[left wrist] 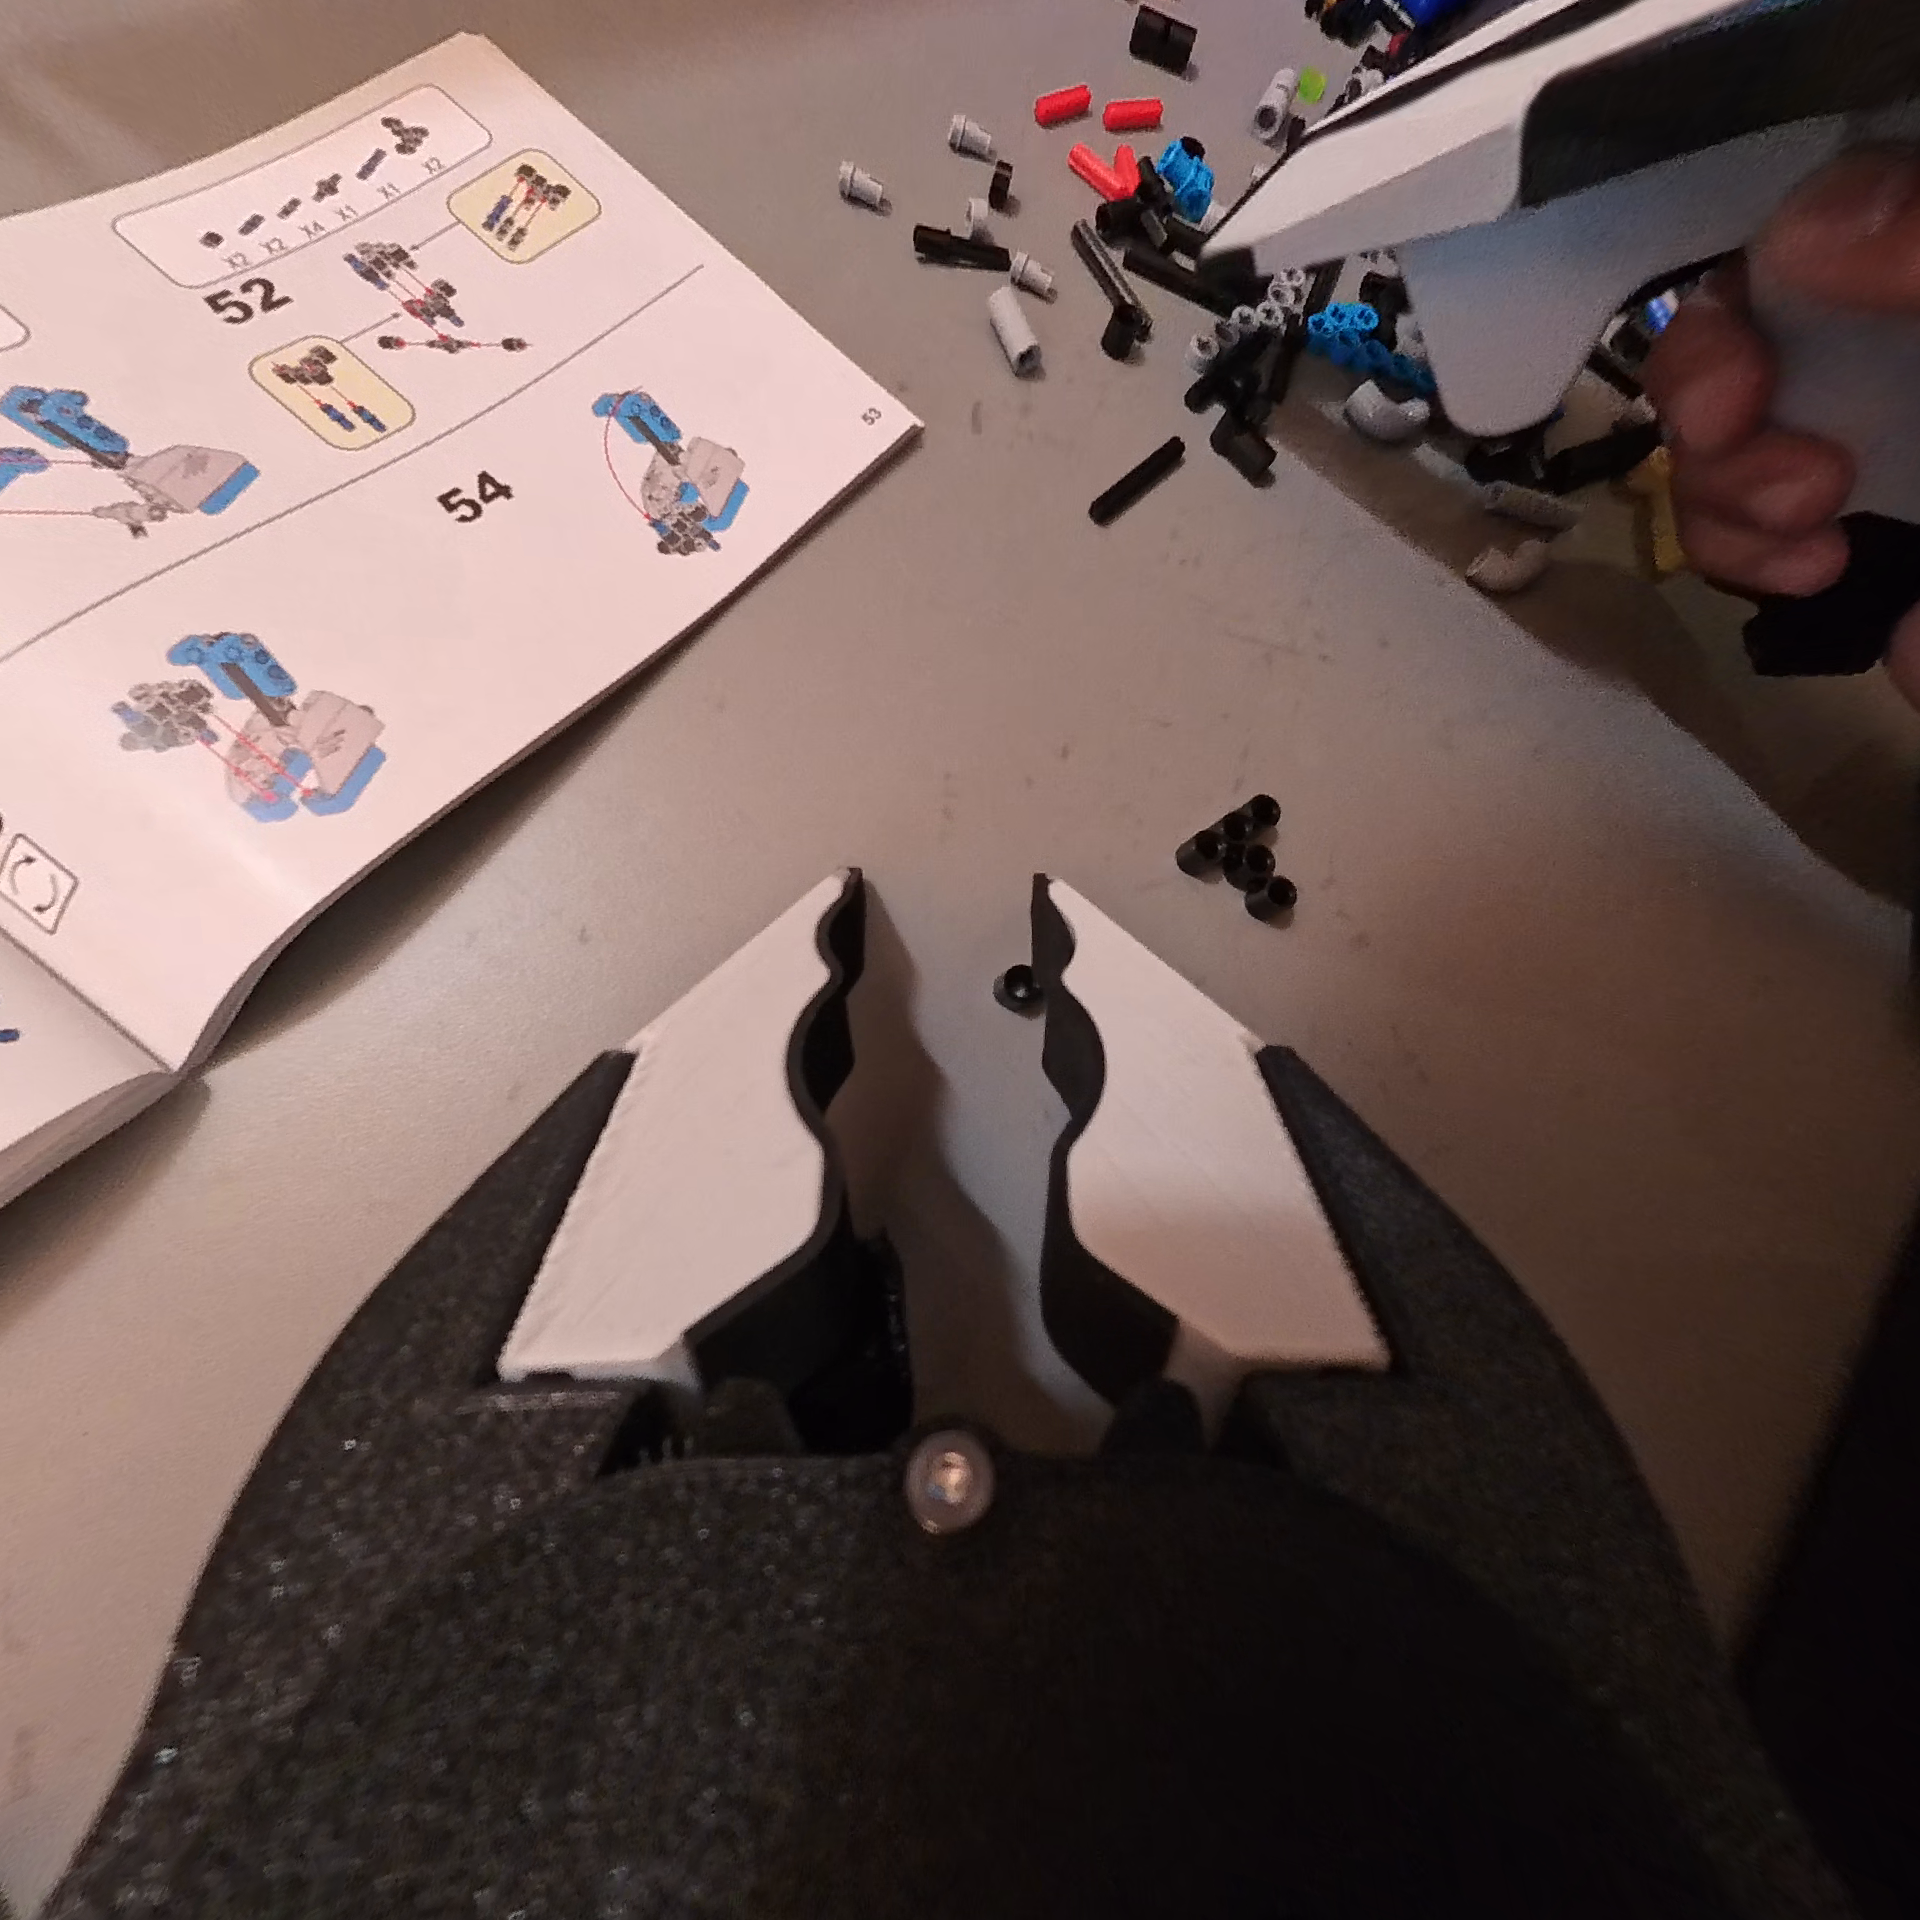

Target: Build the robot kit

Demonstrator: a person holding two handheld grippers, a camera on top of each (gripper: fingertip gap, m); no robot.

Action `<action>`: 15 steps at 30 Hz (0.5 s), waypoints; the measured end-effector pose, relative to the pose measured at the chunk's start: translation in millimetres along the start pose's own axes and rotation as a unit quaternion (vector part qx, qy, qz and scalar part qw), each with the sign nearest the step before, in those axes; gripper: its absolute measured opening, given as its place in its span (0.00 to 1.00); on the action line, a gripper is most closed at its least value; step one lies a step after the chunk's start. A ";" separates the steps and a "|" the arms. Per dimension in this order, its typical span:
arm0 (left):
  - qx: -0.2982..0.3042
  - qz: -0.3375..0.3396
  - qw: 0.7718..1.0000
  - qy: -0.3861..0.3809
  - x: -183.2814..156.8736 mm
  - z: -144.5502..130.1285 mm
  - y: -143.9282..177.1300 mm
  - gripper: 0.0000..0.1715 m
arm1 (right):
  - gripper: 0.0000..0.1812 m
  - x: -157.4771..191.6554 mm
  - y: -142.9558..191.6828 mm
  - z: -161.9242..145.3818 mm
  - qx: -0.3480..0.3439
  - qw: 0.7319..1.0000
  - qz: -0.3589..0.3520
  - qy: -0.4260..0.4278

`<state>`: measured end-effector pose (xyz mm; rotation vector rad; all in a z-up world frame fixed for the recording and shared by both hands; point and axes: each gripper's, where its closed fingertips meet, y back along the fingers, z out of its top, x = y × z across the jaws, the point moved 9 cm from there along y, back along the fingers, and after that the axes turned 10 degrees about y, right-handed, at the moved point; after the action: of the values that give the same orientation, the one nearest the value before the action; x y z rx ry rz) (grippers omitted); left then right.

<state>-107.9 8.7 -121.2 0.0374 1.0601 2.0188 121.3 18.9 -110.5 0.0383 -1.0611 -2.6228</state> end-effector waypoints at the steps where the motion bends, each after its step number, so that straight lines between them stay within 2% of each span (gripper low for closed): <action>1: 0.000 0.000 1.000 0.000 0.0 0.0 -0.1 0.19 | 0.03 1.6 -1.3 -0.1 -0.001 1.000 0.006 0.004; 3: 0.001 0.001 1.000 -0.001 -0.1 0.1 0.1 0.19 | 0.11 9.2 -7.6 0.4 0.017 0.999 0.007 0.029; 4: 0.002 0.001 1.000 -0.001 -0.1 0.0 0.3 0.19 | 0.12 13.0 -11.0 0.5 0.029 0.998 -0.006 0.049; 8: 0.002 -0.002 1.000 0.002 0.8 -0.5 1.2 0.19 | 0.12 19.1 -15.3 3.6 0.041 0.991 -0.066 0.106; 12: 0.002 -0.004 1.000 0.005 1.2 -0.4 1.4 0.19 | 0.11 19.4 -20.3 1.8 0.052 0.993 -0.048 0.094; 15: 0.001 -0.004 1.000 0.004 1.1 -0.4 1.2 0.19 | 0.06 15.7 -19.4 1.1 0.049 0.995 -0.042 0.078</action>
<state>-109.6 8.8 -121.0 0.0260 1.0662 2.0131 100.8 28.1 -121.5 0.3101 -1.1541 -2.5901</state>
